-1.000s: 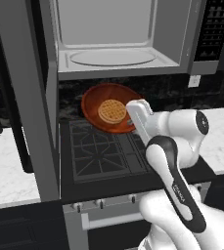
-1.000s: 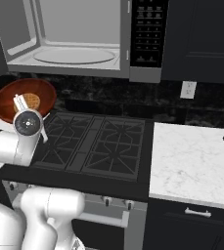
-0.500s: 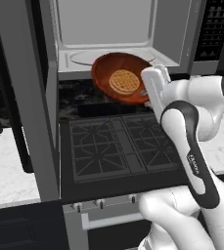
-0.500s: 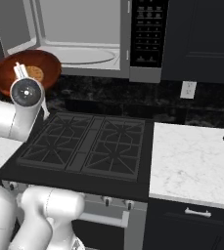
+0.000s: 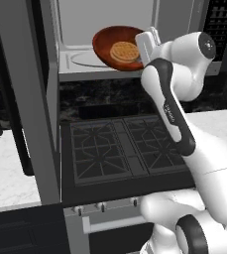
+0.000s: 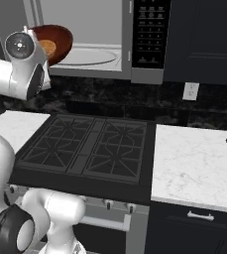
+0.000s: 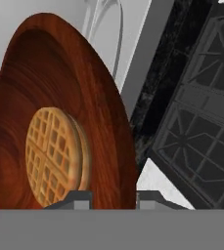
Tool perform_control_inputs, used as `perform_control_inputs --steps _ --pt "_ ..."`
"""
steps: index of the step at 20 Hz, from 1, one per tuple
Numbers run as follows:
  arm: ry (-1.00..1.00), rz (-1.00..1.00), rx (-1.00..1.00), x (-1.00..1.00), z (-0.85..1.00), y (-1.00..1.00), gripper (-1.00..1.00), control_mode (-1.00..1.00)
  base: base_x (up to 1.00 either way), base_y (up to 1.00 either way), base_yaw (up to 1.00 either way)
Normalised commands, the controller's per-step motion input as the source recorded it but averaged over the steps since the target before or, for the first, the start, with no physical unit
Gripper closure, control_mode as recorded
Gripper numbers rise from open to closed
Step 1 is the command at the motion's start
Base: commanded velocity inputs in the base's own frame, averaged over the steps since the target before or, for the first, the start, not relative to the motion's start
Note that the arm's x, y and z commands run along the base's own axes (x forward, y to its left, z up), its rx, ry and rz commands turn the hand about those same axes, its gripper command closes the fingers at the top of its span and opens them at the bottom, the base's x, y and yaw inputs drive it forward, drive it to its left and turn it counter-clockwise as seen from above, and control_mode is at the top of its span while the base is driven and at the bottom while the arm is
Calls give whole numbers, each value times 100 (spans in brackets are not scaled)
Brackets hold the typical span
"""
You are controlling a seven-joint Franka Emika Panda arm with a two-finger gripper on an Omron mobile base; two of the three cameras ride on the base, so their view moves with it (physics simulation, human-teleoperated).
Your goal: Open the microwave, place the bowl with waffle inside the microwave, then close the microwave door and turn it on.
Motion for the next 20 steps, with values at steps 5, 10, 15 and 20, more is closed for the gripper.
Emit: perform_control_inputs --steps 5,10,15,20 --pt "10 -10 -1 80 11 -2 100 -100 0 0 0" --pt "6 -10 -1 81 1 0 100 -100 0 0 0" --pt "0 -9 0 58 -1 0 100 -100 0 0 0" --pt "0 -3 0 33 -27 0 100 -100 0 0 0"
